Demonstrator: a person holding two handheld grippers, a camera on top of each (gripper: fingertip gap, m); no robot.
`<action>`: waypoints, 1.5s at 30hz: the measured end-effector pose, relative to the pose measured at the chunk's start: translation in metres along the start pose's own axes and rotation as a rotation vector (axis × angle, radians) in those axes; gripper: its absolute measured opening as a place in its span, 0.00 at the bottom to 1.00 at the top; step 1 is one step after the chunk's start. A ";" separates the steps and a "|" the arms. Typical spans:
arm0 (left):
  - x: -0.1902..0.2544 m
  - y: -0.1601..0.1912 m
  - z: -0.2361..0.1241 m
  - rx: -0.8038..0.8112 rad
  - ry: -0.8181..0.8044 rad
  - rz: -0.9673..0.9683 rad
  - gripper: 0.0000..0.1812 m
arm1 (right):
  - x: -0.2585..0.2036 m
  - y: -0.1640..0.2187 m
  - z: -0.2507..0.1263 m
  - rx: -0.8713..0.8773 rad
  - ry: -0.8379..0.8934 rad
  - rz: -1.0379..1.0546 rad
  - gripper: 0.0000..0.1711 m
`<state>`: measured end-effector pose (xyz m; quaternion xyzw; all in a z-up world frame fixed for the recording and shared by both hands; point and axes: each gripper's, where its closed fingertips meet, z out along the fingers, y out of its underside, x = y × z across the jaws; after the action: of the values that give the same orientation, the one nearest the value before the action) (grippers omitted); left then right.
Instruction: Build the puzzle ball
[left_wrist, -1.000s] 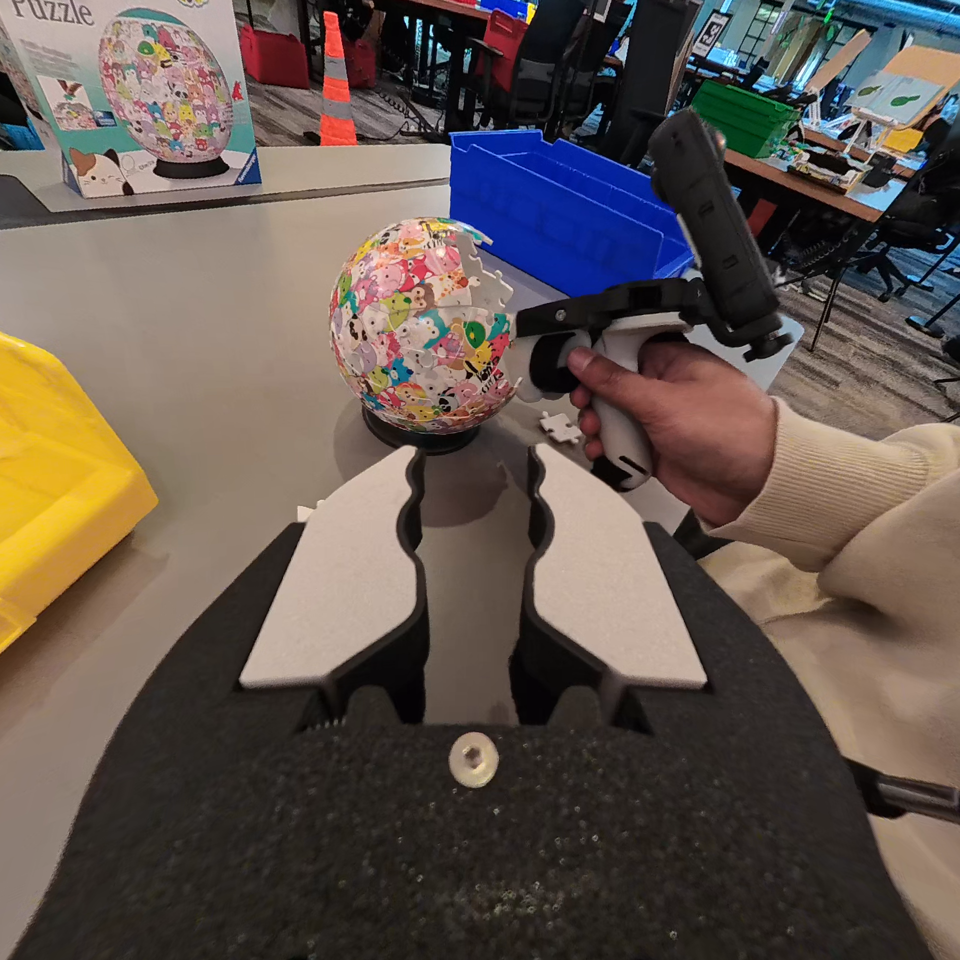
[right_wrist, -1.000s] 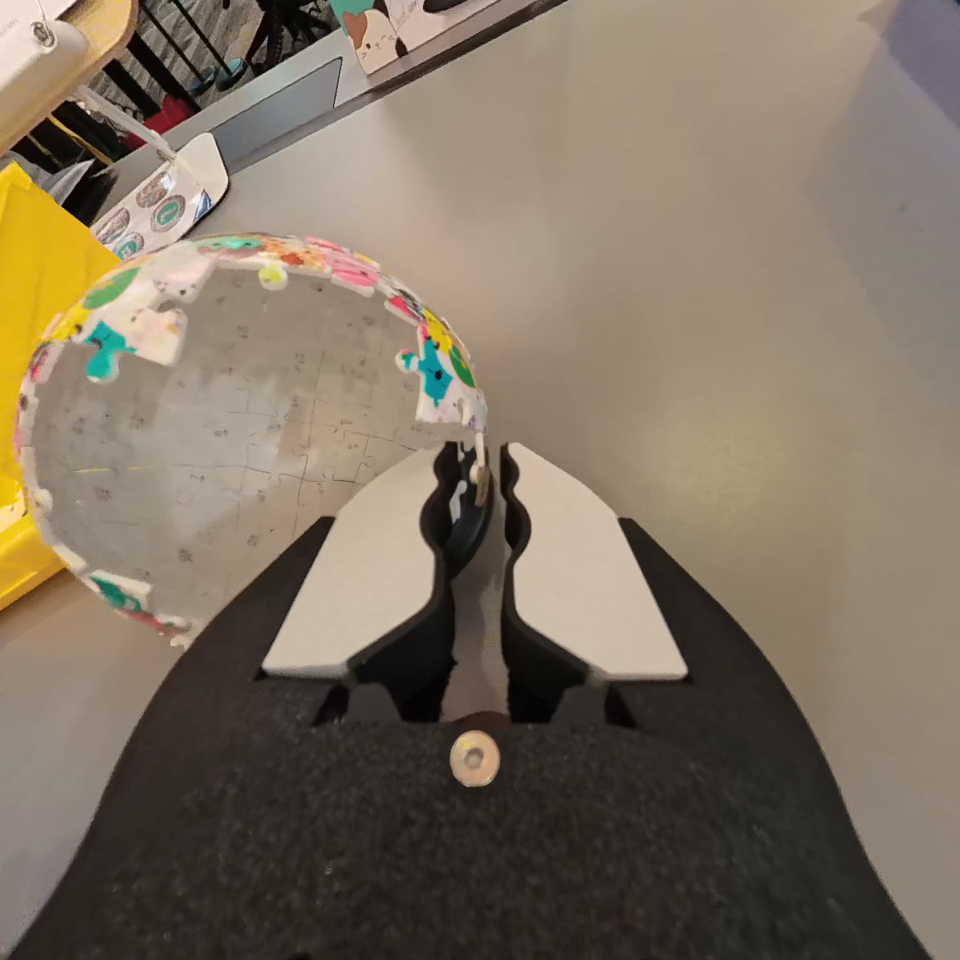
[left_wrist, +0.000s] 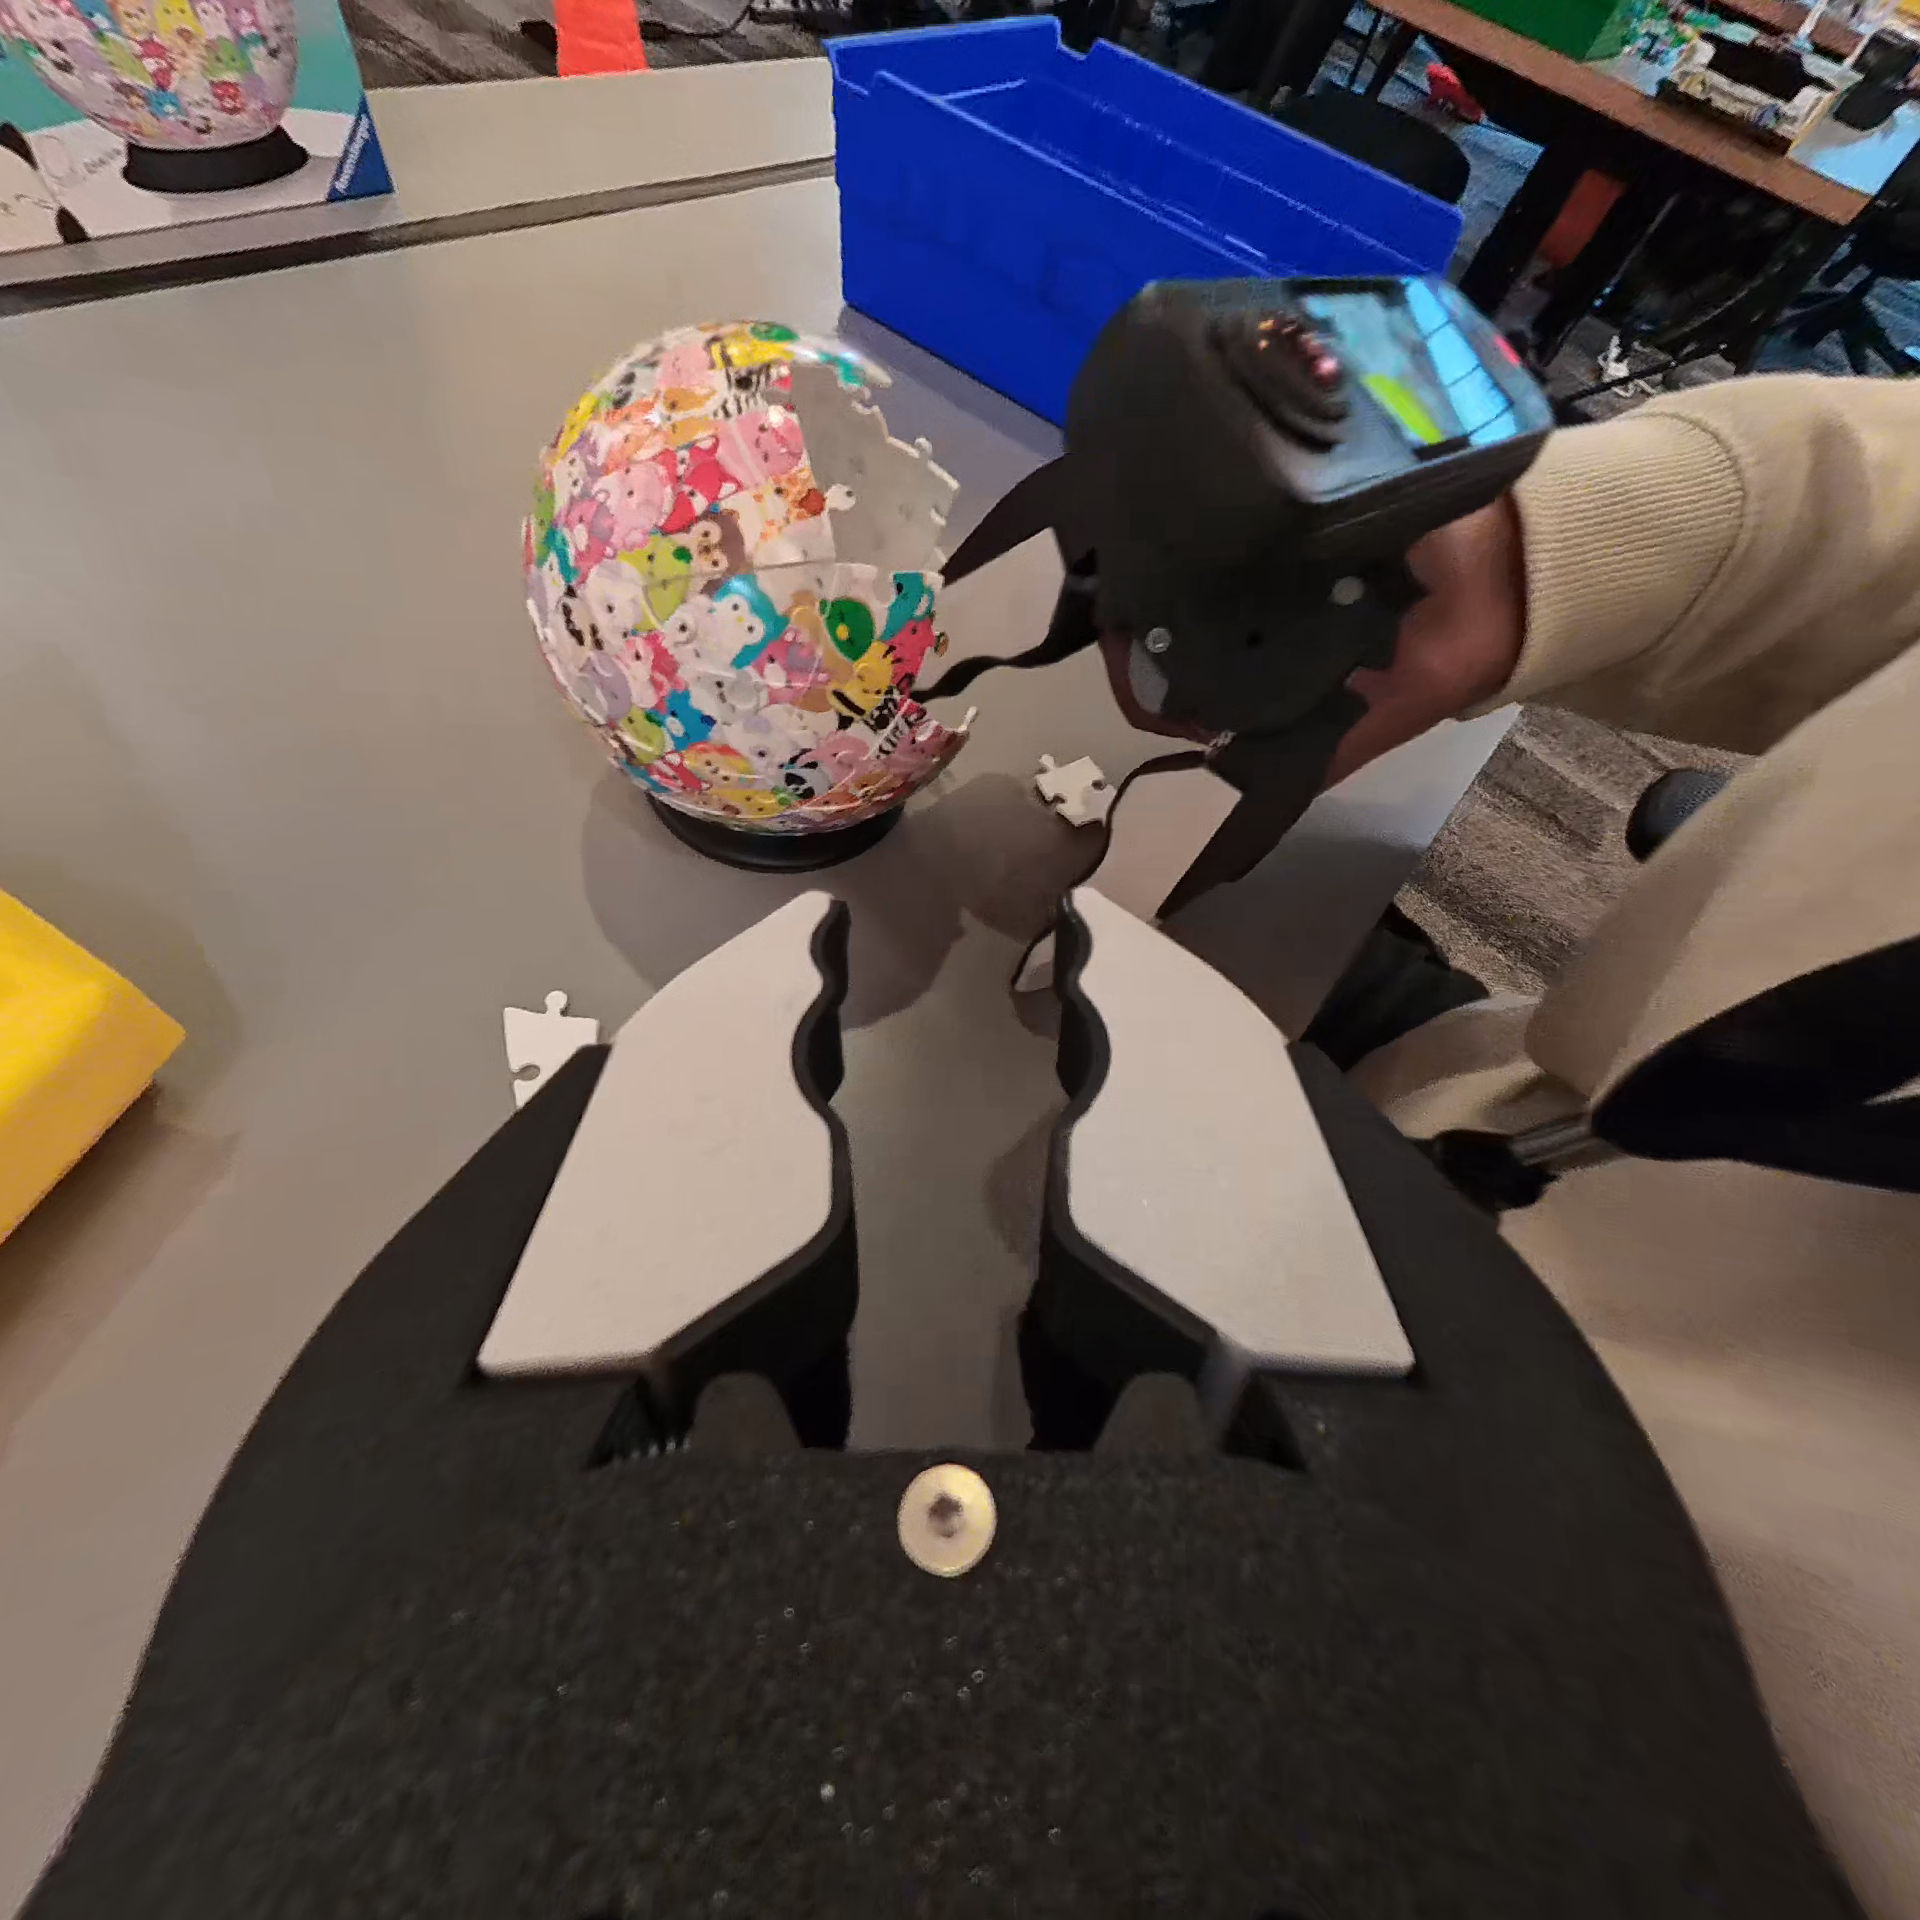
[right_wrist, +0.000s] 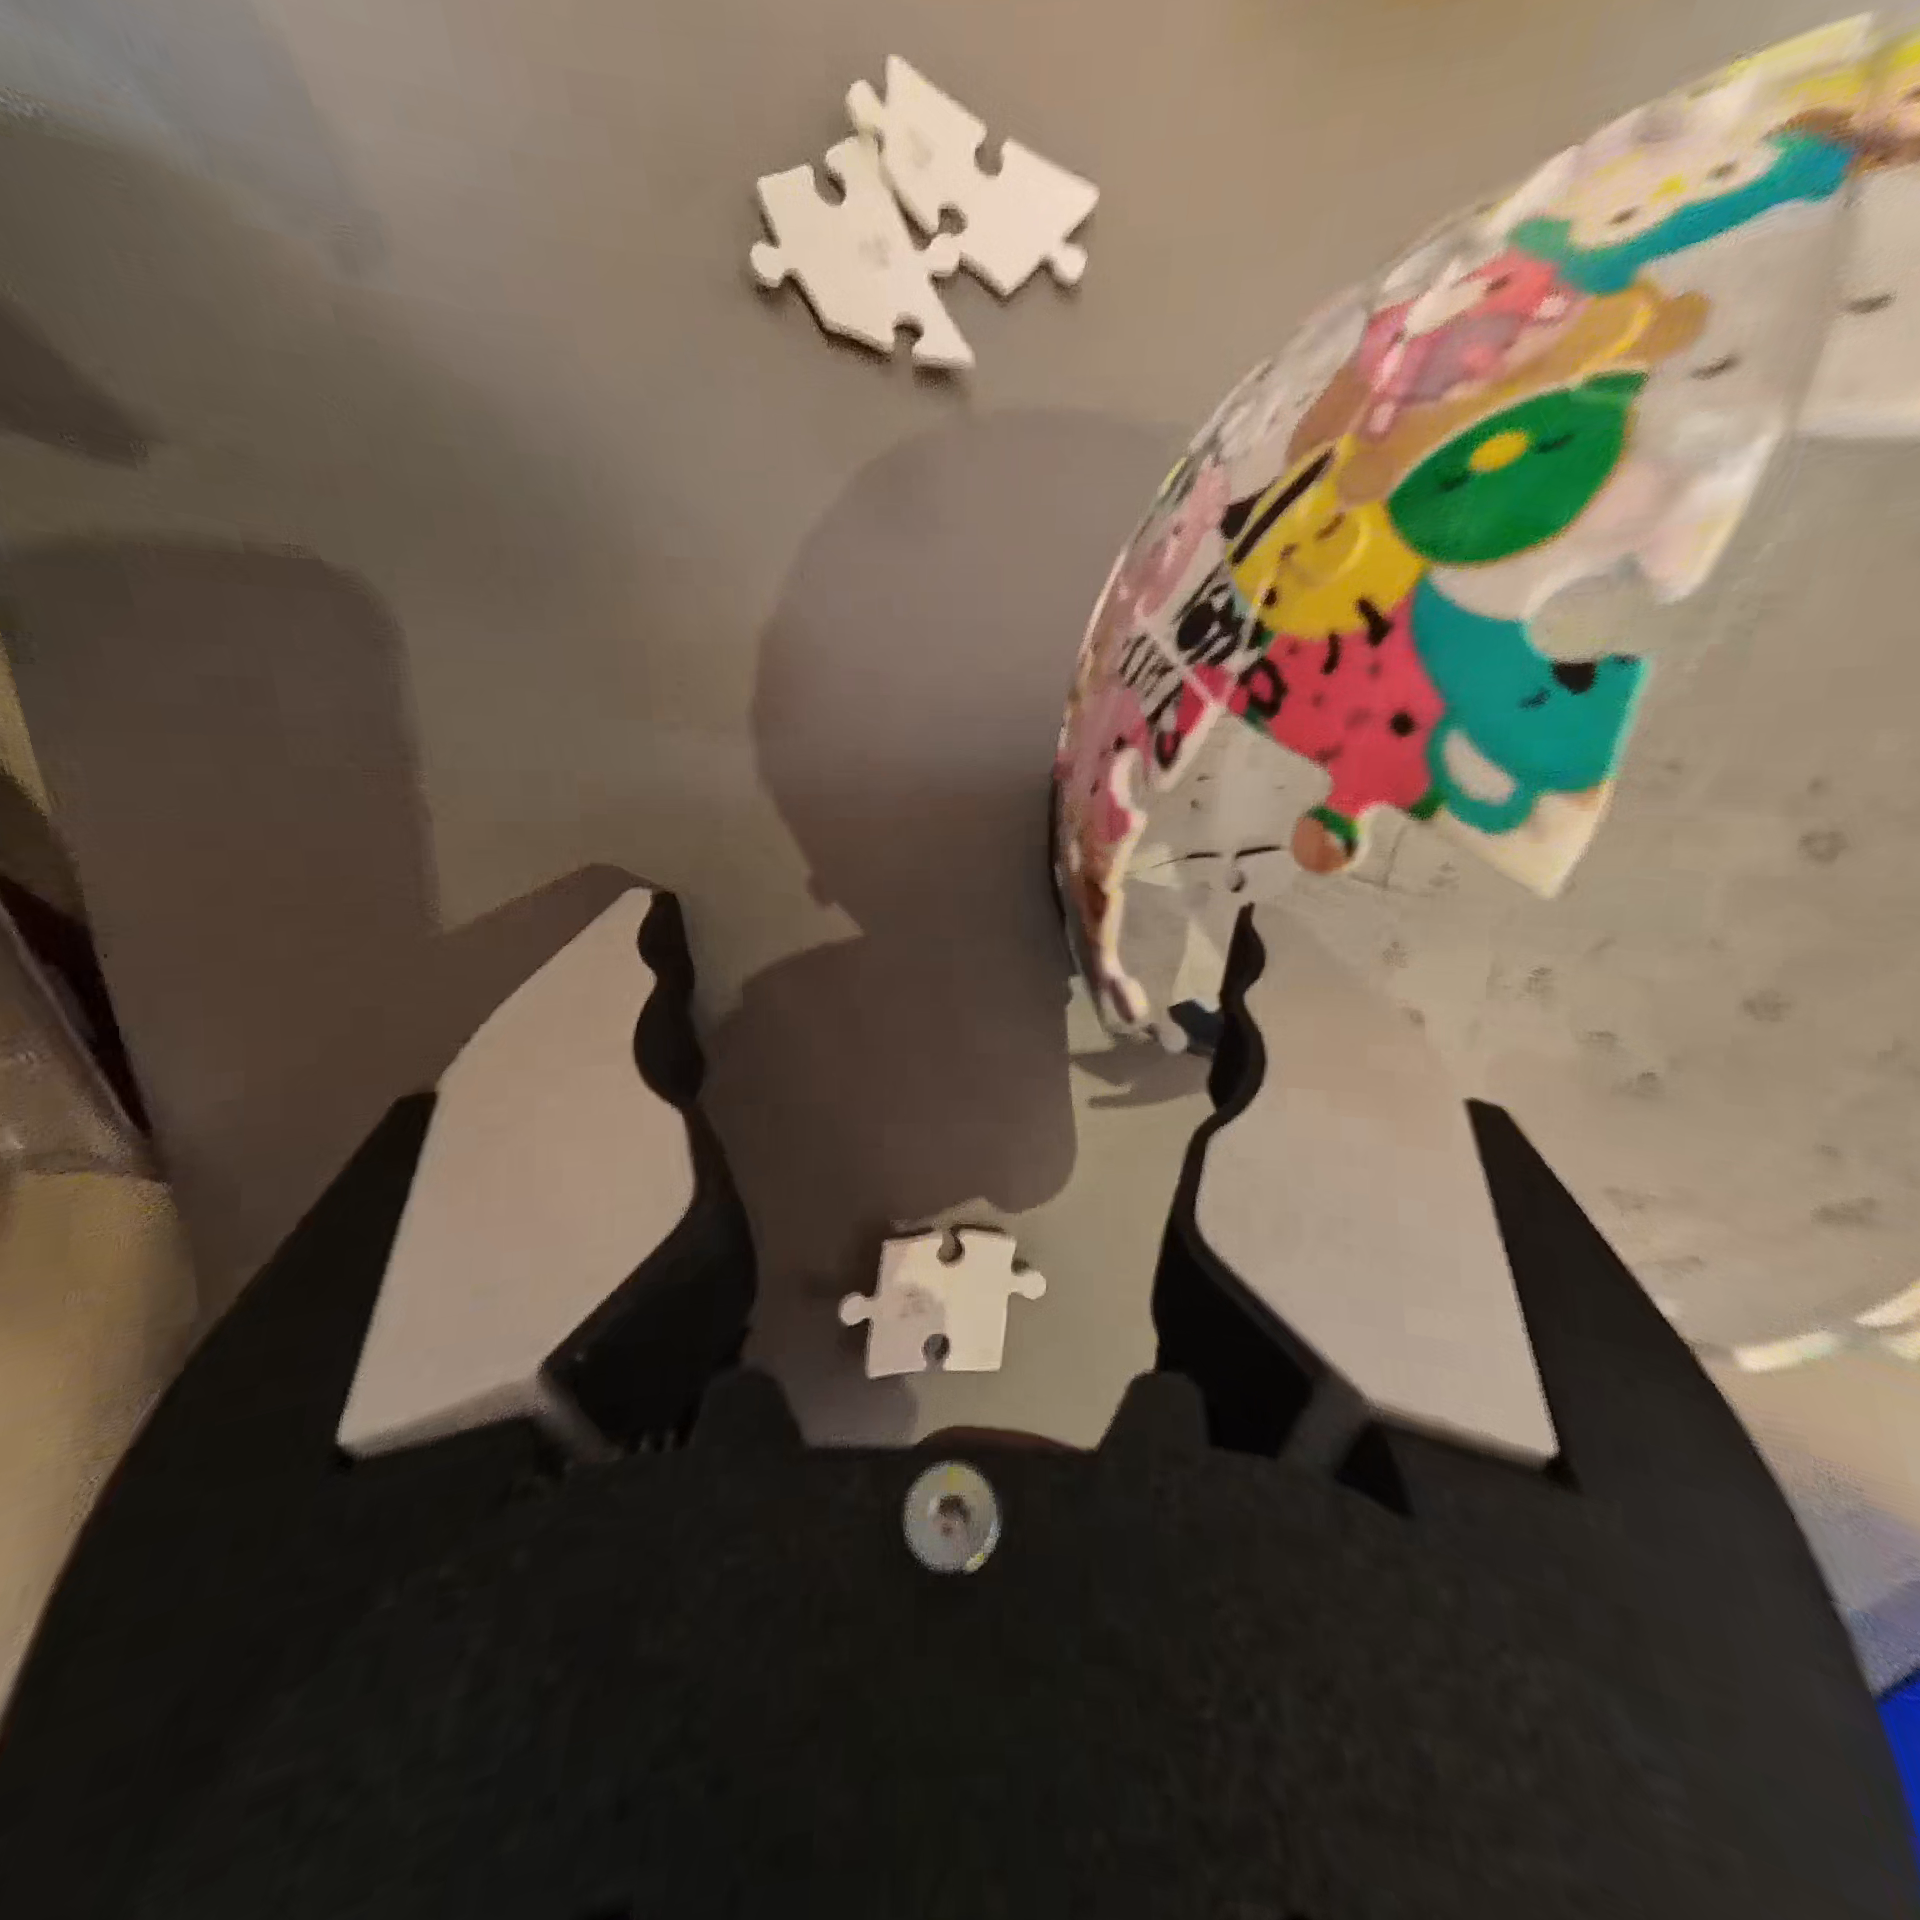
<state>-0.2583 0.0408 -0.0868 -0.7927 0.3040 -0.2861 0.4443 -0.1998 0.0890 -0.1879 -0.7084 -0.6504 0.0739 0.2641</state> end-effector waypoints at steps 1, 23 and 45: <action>0.001 -0.001 0.000 -0.007 0.005 0.008 0.21 | -0.001 0.002 0.001 -0.024 -0.018 0.017 0.55; 0.000 -0.014 0.004 -0.036 0.054 -0.009 0.21 | -0.003 0.008 0.009 -0.158 -0.165 0.031 0.64; 0.002 -0.020 0.007 -0.024 0.084 -0.024 0.21 | 0.009 0.014 0.002 -0.261 -0.102 0.019 0.59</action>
<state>-0.2476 0.0517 -0.0717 -0.7888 0.3162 -0.3209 0.4182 -0.1869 0.0981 -0.1936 -0.7381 -0.6604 0.0270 0.1359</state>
